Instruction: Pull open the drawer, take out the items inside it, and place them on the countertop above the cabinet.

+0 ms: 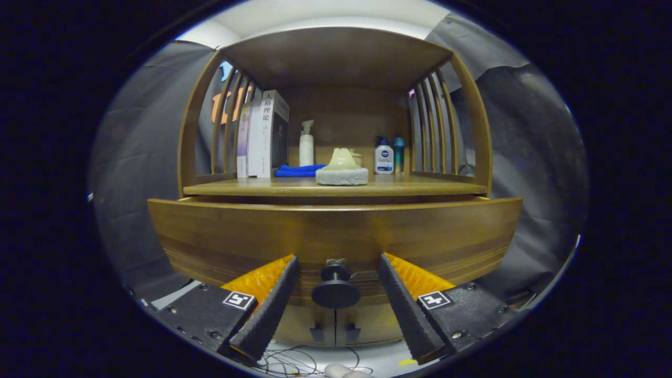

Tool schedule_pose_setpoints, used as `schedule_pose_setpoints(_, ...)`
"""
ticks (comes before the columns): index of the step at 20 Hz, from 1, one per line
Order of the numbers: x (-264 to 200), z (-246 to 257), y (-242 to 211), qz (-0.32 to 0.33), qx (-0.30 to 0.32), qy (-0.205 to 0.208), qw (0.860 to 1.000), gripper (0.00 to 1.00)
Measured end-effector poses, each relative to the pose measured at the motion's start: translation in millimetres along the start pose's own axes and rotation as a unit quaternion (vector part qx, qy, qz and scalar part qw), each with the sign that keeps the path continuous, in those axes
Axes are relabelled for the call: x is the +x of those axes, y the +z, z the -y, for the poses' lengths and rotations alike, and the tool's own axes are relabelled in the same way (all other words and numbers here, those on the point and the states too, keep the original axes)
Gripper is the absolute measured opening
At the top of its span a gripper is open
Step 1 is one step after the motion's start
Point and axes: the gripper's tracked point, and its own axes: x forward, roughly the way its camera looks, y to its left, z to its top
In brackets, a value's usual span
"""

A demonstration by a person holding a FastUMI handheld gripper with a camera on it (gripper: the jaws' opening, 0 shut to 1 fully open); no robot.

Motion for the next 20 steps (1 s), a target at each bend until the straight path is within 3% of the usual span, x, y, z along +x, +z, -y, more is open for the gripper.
schedule_pose_setpoints(20, 59, 0, 10, 0.009, -0.006, 0.001, 1.0, 0.99)
